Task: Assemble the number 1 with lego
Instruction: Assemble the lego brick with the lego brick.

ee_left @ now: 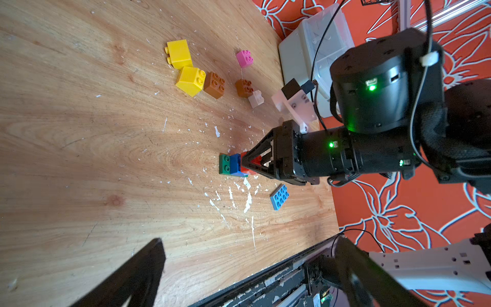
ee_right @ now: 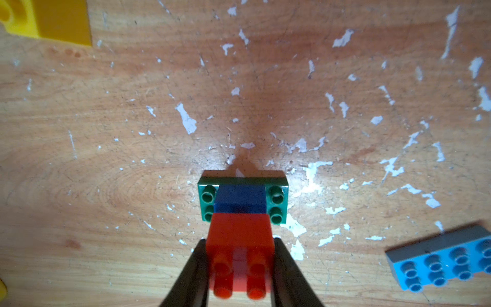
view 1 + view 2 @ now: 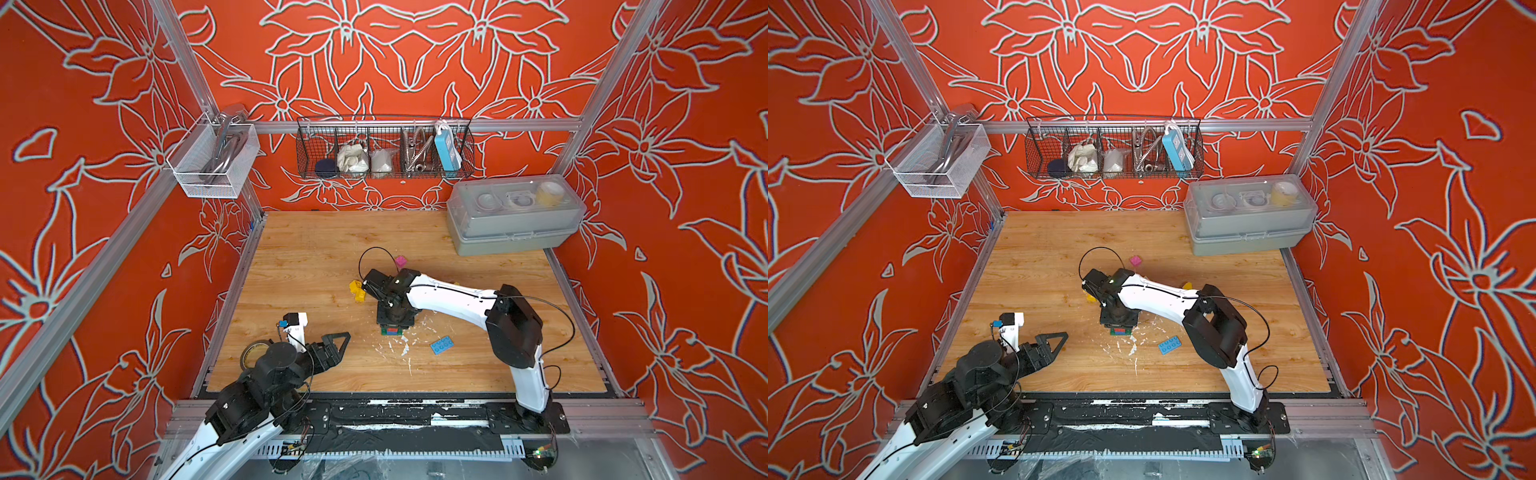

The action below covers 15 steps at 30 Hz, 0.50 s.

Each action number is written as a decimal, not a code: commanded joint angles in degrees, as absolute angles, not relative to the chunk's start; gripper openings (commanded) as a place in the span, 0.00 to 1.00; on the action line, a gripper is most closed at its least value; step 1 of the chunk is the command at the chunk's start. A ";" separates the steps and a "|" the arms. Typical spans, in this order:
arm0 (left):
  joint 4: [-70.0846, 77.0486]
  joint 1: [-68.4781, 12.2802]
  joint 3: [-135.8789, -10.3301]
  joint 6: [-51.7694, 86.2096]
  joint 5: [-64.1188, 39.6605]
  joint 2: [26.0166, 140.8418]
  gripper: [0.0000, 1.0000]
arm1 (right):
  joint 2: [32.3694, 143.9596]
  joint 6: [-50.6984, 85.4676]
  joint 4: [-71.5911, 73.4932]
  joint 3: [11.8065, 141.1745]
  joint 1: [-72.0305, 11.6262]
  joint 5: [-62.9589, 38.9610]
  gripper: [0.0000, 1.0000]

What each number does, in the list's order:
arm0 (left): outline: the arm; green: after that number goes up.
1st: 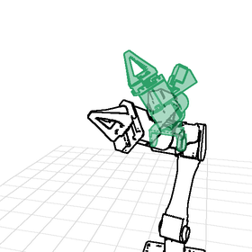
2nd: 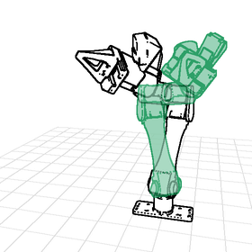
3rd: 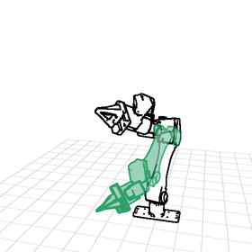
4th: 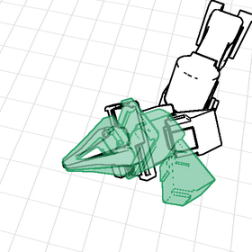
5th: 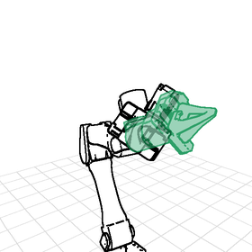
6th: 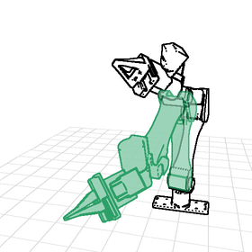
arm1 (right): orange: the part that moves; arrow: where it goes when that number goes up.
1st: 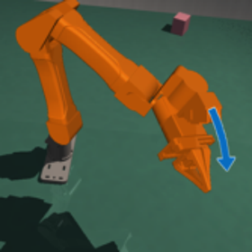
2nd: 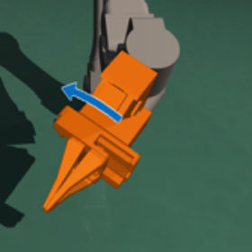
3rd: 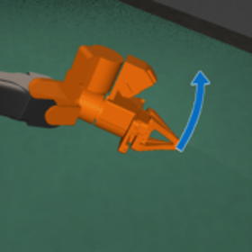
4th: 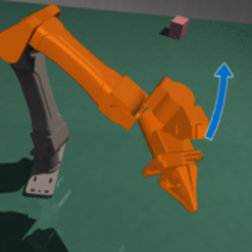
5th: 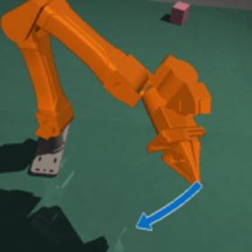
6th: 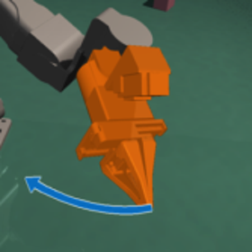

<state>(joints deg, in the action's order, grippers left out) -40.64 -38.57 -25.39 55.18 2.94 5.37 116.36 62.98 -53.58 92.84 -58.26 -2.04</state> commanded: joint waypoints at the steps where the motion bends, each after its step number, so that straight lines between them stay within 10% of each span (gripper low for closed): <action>1: -40.34 -38.06 -24.96 54.84 3.52 5.27 1.00 | 118.30 61.79 -55.04 94.13 -58.67 -1.84 0.04; 15: -40.50 -38.06 -24.96 54.93 3.61 4.94 1.00 | 119.42 59.66 -56.51 93.31 -58.15 -2.05 0.04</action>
<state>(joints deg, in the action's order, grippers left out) -40.64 -38.57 -25.39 55.16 2.94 5.37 116.95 61.06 -53.69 93.06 -58.24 -2.02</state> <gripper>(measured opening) 0.997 0.366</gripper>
